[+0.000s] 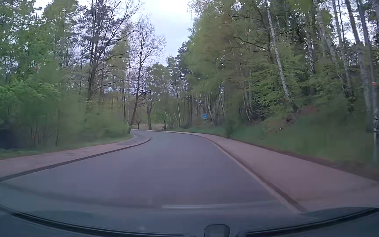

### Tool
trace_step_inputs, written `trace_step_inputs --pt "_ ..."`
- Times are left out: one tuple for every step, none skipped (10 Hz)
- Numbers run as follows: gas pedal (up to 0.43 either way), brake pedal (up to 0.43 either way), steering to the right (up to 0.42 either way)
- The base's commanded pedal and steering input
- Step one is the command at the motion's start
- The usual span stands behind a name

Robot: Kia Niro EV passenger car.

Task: Follow the waypoints while adhering to traffic rules and regulations

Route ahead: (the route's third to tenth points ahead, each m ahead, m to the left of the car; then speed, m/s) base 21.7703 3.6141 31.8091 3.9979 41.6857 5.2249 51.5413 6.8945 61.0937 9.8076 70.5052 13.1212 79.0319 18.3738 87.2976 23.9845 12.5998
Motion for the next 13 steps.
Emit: trace_step_inputs --pt "0.059 0.000 0.000" --pt "0.067 0.000 0.000" --pt "0.067 0.000 0.000" --pt "0.067 0.000 0.000" --pt "0.067 0.000 0.000" --pt "0.067 0.000 0.000" --pt "0.079 0.000 0.000" --pt "0.079 0.000 -0.001" --pt "0.087 0.000 -0.003" --pt "0.098 0.000 -0.003" --pt "0.098 0.000 -0.003" --pt "0.098 0.000 -0.004" --pt "0.098 0.000 -0.006"
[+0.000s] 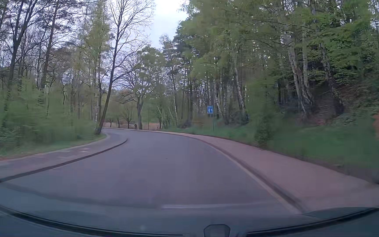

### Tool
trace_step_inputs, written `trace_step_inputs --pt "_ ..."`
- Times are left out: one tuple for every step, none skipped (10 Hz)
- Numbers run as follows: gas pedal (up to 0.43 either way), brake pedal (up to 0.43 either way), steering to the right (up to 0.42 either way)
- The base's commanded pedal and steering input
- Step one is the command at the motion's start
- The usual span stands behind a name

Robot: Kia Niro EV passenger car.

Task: Follow the waypoints while adhering to traffic rules and regulations

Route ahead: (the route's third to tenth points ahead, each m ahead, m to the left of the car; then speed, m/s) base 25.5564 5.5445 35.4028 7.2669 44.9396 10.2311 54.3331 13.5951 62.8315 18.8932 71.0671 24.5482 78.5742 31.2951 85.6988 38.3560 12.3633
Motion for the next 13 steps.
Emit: trace_step_inputs --pt "0.098 0.000 -0.009" --pt "0.098 0.000 -0.012" --pt "0.098 0.000 -0.015" --pt "0.098 0.000 -0.018" --pt "0.098 0.000 -0.019" --pt "0.098 0.000 -0.019" --pt "0.098 0.000 -0.019" --pt "0.098 0.000 -0.021" --pt "0.098 0.000 -0.024" --pt "0.098 0.000 -0.028" --pt "0.098 0.000 -0.033" --pt "0.098 0.000 -0.036" --pt "0.098 0.000 -0.036"
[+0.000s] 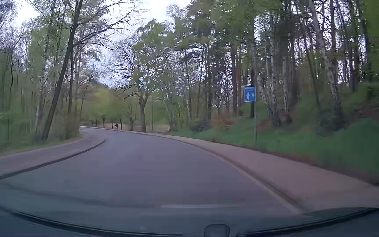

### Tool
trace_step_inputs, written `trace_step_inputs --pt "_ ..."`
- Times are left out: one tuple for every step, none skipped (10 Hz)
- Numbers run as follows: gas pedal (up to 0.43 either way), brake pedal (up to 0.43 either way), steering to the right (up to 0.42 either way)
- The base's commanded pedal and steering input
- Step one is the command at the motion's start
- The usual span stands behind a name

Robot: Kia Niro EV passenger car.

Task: Follow the waypoints while adhering to traffic rules and regulations

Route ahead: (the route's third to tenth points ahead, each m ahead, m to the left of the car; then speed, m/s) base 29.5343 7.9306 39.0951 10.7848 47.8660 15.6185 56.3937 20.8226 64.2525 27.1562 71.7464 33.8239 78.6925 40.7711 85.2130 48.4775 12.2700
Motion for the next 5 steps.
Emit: trace_step_inputs --pt "0.098 0.000 -0.036" --pt "0.098 0.000 -0.039" --pt "0.098 0.000 -0.045" --pt "0.098 0.000 -0.048" --pt "0.098 0.000 -0.052"
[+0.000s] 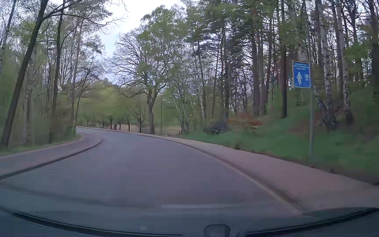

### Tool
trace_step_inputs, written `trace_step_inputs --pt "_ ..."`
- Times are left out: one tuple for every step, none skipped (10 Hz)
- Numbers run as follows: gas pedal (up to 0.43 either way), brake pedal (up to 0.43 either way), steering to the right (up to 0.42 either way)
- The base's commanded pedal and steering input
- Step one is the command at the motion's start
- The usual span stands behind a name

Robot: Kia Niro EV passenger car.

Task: Follow the waypoints while adhering to traffic rules and regulations

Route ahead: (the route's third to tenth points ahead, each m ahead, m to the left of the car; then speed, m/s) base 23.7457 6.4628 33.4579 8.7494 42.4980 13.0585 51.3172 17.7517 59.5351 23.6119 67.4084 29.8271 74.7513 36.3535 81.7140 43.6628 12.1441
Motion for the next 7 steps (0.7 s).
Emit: trace_step_inputs --pt "0.098 0.000 -0.054" --pt "0.098 0.000 -0.054" --pt "0.098 0.000 -0.054" --pt "0.098 0.000 -0.053" --pt "0.098 0.000 -0.051" --pt "0.098 0.000 -0.048" --pt "0.098 0.000 -0.046"
